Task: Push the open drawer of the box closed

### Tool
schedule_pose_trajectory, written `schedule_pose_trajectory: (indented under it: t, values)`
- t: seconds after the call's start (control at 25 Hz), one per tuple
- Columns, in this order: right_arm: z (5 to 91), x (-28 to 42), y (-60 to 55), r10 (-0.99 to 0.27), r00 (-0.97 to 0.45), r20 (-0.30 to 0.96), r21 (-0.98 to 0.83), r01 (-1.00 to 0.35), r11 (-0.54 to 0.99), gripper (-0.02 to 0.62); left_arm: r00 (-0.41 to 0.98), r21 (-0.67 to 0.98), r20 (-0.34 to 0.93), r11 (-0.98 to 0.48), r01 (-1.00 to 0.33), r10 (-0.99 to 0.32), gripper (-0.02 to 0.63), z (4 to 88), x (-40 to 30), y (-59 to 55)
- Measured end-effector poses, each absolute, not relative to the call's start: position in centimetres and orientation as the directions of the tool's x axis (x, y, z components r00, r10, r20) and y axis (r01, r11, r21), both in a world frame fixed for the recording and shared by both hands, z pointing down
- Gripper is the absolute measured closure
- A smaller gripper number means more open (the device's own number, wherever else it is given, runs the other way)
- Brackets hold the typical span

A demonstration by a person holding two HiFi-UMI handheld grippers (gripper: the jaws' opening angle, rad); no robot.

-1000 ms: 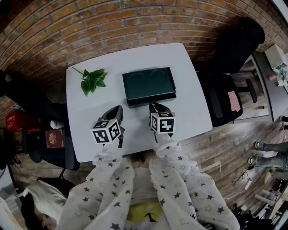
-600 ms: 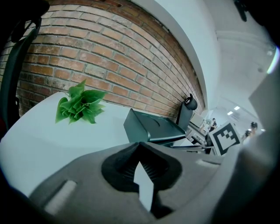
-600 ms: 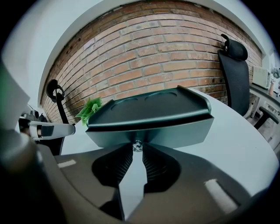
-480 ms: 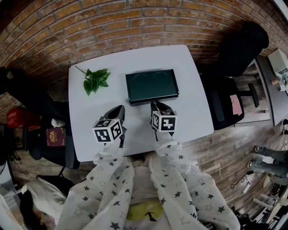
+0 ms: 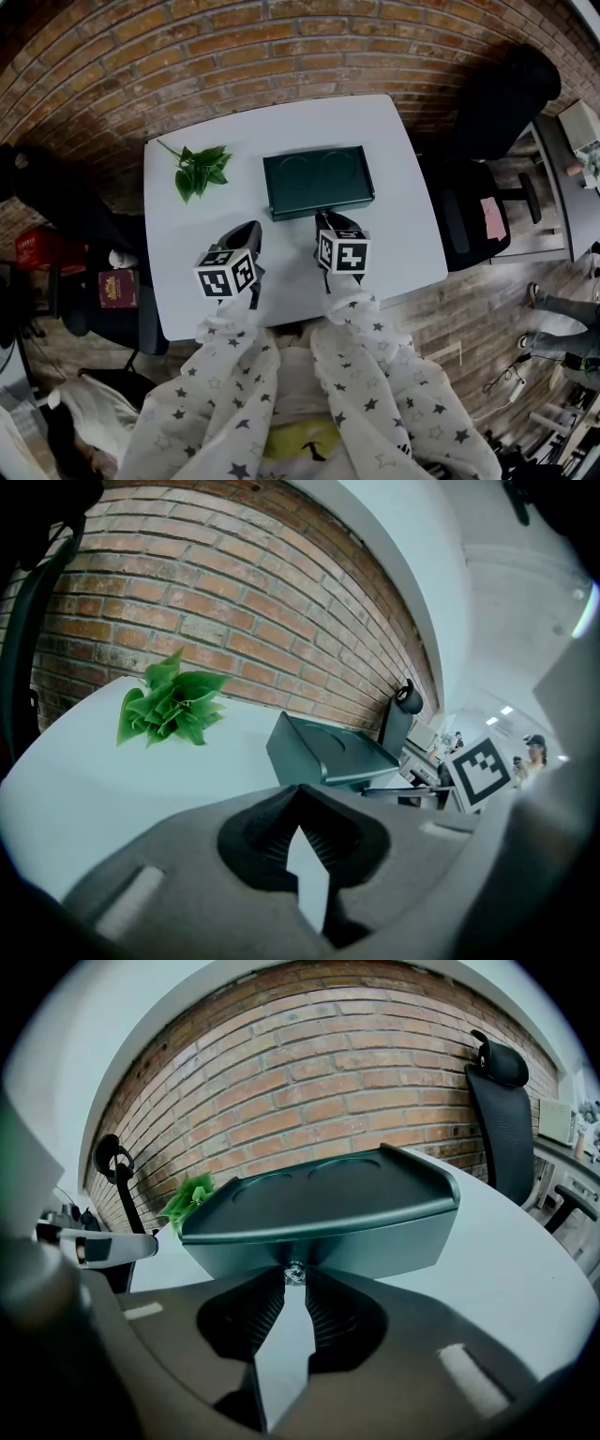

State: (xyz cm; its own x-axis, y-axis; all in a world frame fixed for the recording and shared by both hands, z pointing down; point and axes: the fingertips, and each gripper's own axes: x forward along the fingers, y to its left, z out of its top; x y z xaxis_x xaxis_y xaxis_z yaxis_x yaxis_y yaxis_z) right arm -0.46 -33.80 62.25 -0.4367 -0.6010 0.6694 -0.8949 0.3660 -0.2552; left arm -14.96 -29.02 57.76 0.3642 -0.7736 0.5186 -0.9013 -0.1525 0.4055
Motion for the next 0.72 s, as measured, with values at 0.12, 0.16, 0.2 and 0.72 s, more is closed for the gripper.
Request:
schedule_pose_trajectory:
  t: [0.12,0.16,0.2,0.72]
  values:
    - [62.31,-0.47,-33.79,-0.6,-0.439,0.669,-0.259,-0.894,0.365,0.511,0.368,0.407,0.519,-0.155,-0.9,-0.772,0.606,57.79,-14.84,-29.12]
    - [62.24,-0.48,-33.84,-0.601,-0.439,0.668,-0.259,-0.894,0.366,0.511,0.369,0.407,0.519,-0.157,-0.9,-0.771,0.606,57.78,-14.79,-29.15]
    - [62.19,-0.48,-33.89,-0.602,-0.44,0.667,-0.258,-0.894,0.367,0.511,0.37,0.407,0.519,-0.158,-0.9,-0.77,0.606,57.78,-14.74,-29.18]
    - [62.25,-0.35,-33.99,-0.605,-0.443,0.662,-0.256,-0.892,0.373,0.509,0.375,0.408,0.521,-0.162,-0.899,-0.767,0.606,57.9,-14.57,-29.22]
